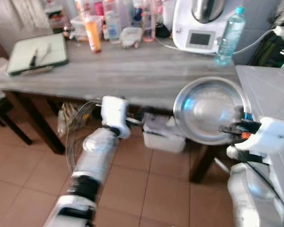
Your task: Setting the table
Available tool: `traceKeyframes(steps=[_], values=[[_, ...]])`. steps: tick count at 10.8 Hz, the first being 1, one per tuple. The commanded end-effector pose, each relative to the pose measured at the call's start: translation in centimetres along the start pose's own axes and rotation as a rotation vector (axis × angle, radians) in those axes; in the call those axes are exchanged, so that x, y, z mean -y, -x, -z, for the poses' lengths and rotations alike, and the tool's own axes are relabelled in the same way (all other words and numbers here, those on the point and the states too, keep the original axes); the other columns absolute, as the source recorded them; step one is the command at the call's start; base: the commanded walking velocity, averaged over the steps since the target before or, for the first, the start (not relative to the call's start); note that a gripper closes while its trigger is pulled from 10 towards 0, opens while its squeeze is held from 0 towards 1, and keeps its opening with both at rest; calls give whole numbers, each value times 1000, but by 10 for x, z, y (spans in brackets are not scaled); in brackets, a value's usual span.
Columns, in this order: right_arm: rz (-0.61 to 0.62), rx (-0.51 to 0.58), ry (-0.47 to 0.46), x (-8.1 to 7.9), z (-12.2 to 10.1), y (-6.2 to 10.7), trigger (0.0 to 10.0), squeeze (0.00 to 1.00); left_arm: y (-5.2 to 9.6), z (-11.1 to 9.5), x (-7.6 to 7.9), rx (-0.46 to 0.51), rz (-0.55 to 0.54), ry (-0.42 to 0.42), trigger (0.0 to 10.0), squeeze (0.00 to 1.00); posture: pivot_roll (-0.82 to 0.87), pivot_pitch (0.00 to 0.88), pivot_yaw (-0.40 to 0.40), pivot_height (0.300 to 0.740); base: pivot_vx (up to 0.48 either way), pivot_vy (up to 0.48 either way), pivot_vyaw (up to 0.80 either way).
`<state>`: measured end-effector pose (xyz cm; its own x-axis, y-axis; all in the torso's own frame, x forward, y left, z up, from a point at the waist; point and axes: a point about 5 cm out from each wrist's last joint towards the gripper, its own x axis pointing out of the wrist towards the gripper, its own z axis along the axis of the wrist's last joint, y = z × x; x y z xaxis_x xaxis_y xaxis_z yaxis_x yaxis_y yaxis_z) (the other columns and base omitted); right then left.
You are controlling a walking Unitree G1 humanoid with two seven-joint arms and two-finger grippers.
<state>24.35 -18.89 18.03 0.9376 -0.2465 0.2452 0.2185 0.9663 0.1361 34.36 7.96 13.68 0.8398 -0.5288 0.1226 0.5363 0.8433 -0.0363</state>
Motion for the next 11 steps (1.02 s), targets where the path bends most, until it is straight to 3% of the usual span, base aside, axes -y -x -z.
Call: traceKeyframes(steps=[1, 7, 11], values=[[-21, 30, -21, -7, -7, -1, 10000, 0, 3, -5, -11, 7, -22, -29, 10000, 0, 62, 79, 23, 740, 480, 0, 0], [-21, 25, -28, -8, -5, -1, 10000, 0, 4, -3, -12, -9, -19, -37, 10000, 0, 66, 85, 25, 740, 480, 0, 0], [-22, 19, -33, -9, -4, 0, 10000, 0, 6, -5, -18, -18, 7, -38, 10000, 0, 67, 87, 23, 740, 78, 0, 0]])
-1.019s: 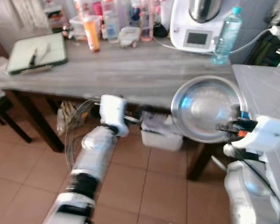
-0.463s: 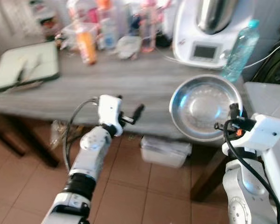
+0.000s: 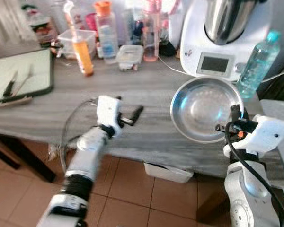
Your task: Setting the table
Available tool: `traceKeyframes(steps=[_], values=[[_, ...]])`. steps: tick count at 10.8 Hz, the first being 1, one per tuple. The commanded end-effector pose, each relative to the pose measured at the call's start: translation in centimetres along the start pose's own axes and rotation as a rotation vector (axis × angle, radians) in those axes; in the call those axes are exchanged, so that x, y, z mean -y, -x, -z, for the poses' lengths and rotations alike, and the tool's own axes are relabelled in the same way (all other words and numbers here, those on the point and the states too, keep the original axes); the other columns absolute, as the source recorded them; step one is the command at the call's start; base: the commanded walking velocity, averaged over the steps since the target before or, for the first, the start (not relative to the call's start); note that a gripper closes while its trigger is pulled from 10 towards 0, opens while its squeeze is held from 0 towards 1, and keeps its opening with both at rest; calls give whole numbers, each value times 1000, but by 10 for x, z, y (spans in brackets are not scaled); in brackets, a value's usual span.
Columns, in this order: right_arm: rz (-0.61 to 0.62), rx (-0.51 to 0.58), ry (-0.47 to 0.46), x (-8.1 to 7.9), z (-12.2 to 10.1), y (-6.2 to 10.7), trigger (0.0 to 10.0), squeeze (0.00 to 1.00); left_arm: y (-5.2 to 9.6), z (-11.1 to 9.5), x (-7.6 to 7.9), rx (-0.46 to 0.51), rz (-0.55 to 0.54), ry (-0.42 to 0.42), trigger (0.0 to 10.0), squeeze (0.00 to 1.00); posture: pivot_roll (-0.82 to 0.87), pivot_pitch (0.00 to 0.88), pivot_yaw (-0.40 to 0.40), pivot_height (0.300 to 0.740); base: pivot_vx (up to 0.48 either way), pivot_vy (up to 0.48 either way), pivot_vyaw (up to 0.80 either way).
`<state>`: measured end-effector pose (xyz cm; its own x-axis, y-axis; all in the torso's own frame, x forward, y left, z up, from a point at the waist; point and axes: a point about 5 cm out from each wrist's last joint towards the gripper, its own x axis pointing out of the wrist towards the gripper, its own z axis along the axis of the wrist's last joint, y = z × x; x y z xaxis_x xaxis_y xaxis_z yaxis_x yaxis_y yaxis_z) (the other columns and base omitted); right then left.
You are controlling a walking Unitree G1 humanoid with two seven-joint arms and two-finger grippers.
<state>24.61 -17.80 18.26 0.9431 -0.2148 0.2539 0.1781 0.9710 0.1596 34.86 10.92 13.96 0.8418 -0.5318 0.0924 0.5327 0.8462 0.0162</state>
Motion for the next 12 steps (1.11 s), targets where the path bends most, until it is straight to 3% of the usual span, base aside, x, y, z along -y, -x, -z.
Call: traceKeyframes(steps=[1, 3, 4, 5, 7, 9, 12], values=[[13, 12, 0, 3, -3, 1, 10000, 0, 0, -1, 1, -15, 50, -6, 10000, 0, 65, 93, 28, 740, 0, 0, 0], [39, 0, -19, 6, -1, 4, 10000, 0, 8, -2, -13, -69, 121, -38, 10000, 0, 67, 96, 33, 740, 0, 0, 0], [49, -19, -42, 7, 3, 4, 10000, 0, 10, 3, -15, -140, 212, -41, 10000, 0, 76, 100, 33, 740, 0, 0, 0], [56, -38, -65, 7, 6, 5, 10000, 0, 10, 3, -15, -149, 229, -47, 10000, 0, 80, 103, 32, 740, 0, 0, 0], [74, -108, -163, 5, 23, 4, 10000, 0, 13, 2, -13, -225, 384, -68, 10000, 0, 95, 109, 29, 740, 0, 0, 0], [96, -178, -254, 1, 40, -1, 10000, 0, 13, -1, -19, -251, 410, -96, 10000, 0, 99, 112, 29, 740, 0, 0, 0], [94, -288, -452, -17, 60, -13, 10000, 0, 14, -4, -19, -255, 427, -48, 10000, 0, 101, 120, 27, 740, 0, 0, 0]])
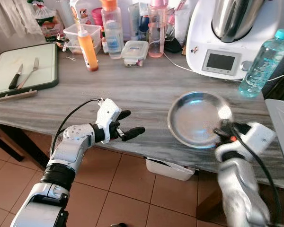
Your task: Setting the table
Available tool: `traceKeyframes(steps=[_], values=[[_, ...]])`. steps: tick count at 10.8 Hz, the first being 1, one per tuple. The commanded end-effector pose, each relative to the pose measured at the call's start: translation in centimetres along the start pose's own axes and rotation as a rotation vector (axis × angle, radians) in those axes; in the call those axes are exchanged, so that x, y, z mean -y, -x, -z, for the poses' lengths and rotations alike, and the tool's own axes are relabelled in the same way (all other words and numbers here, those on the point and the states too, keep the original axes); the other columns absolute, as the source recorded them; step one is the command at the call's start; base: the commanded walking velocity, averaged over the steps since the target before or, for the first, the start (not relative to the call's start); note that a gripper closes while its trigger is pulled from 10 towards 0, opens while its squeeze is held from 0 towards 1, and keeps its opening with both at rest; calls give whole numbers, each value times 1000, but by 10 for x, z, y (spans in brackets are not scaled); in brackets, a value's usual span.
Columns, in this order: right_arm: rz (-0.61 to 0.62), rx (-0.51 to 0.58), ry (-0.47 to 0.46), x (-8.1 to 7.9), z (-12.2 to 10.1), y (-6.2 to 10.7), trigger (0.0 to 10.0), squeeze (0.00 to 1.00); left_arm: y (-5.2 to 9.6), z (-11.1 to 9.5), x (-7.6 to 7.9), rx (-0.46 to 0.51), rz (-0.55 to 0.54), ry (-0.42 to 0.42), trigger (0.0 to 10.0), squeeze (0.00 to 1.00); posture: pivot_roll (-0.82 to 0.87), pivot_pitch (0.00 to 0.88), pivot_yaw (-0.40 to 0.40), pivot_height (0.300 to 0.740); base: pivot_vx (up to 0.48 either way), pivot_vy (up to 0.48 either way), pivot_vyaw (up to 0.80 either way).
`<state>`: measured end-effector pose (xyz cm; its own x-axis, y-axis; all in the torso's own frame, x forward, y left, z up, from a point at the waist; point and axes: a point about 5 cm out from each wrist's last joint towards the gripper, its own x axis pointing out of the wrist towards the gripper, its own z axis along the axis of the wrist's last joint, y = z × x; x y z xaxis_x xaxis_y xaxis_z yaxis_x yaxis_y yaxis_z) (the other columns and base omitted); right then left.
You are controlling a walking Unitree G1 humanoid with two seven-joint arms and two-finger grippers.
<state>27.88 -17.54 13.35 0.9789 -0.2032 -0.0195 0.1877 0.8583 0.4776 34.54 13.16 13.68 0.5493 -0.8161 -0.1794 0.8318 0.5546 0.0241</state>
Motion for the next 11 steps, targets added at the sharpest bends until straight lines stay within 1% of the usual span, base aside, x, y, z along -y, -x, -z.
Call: traceKeyframes(steps=[1, 2, 3, 4, 5, 6, 7, 8, 11], values=[[-17, -39, -129, -21, 14, 0, 10000, 0, 2, -4, 0, -12, 21, -29, 10000, 0, 106, 122, 24, 740, 0, 0, 0], [-28, -68, -148, -30, 18, -6, 10000, 0, 4, -3, 0, -21, 24, -32, 10000, 0, 109, 124, 20, 740, 0, 0, 0], [-35, -75, -127, -34, 19, -7, 10000, 0, 4, -3, 1, -22, 25, -33, 10000, 0, 109, 124, 20, 740, 0, 0, 0], [-58, -120, -39, -40, 24, -10, 10000, 0, 4, -2, 2, -24, 31, -33, 10000, 0, 114, 124, 15, 740, 0, 0, 0], [-62, -163, -10, -42, 31, -12, 10000, 0, 3, -2, 3, -25, 37, -23, 10000, 0, 113, 123, 13, 740, 0, 0, 0], [-35, -178, 1, -38, 35, -13, 10000, 0, 3, -2, 4, -24, 37, -24, 10000, 0, 112, 123, 11, 740, 0, 0, 0], [-17, -186, -23, -34, 36, -13, 10000, 0, 2, -3, 5, -26, 46, -25, 10000, 0, 112, 123, 13, 740, 0, 0, 0], [-3, -193, -27, -32, 37, -13, 10000, 0, 3, -2, 5, -28, 49, -26, 10000, 0, 111, 124, 13, 740, 0, 0, 0], [2, -212, -46, -35, 42, -10, 10000, 0, 2, -4, 6, -29, 60, -35, 10000, 0, 110, 127, 20, 740, 0, 0, 0]])
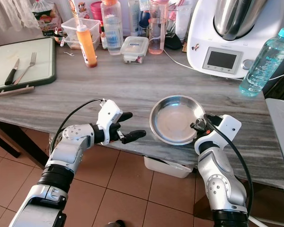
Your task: Setting the table
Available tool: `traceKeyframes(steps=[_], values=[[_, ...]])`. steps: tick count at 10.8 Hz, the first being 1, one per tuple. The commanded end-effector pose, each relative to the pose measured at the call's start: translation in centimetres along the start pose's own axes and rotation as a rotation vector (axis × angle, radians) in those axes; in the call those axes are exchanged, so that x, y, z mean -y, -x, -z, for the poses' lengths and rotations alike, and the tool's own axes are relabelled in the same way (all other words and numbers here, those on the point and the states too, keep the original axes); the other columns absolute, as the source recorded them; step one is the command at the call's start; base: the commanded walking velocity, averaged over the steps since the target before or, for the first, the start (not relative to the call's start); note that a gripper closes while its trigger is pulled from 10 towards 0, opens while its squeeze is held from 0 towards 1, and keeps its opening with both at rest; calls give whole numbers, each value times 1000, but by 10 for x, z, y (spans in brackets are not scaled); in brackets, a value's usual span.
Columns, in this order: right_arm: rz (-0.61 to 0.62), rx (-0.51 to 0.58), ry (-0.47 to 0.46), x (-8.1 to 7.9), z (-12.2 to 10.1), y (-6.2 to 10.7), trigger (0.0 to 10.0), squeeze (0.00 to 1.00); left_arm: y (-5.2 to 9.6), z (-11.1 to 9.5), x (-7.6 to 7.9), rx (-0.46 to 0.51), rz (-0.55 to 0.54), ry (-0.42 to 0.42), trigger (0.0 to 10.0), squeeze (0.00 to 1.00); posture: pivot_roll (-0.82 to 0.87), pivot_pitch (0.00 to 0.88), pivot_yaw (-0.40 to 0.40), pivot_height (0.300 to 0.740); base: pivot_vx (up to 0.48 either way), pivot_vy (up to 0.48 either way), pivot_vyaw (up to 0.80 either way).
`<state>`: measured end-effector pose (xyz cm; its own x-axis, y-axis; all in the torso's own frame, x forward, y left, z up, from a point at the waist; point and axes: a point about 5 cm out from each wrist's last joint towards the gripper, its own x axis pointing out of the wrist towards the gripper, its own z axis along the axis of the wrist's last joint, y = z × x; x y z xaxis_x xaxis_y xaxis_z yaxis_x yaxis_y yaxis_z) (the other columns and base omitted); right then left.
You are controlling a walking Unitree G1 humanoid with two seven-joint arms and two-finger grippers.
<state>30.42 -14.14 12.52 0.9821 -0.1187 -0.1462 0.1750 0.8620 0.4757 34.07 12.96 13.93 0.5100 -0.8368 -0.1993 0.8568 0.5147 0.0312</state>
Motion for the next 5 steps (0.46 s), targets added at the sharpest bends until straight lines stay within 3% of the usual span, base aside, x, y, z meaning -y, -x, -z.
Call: traceKeyframes(steps=[1, 4, 5], values=[[15, -72, -50, -4, 21, 5, 10000, 0, 0, -1, 2, -12, 19, -22, 10000, 0, 110, 127, 21, 740, 0, 0, 0], [3, -110, -68, -8, 27, 11, 10000, 0, -1, -4, 1, -11, 21, -32, 10000, 0, 112, 134, 21, 740, 0, 0, 0], [-23, -106, -33, -8, 26, 12, 10000, 0, -1, -3, 2, -12, 23, -32, 10000, 0, 111, 133, 21, 740, 0, 0, 0]])
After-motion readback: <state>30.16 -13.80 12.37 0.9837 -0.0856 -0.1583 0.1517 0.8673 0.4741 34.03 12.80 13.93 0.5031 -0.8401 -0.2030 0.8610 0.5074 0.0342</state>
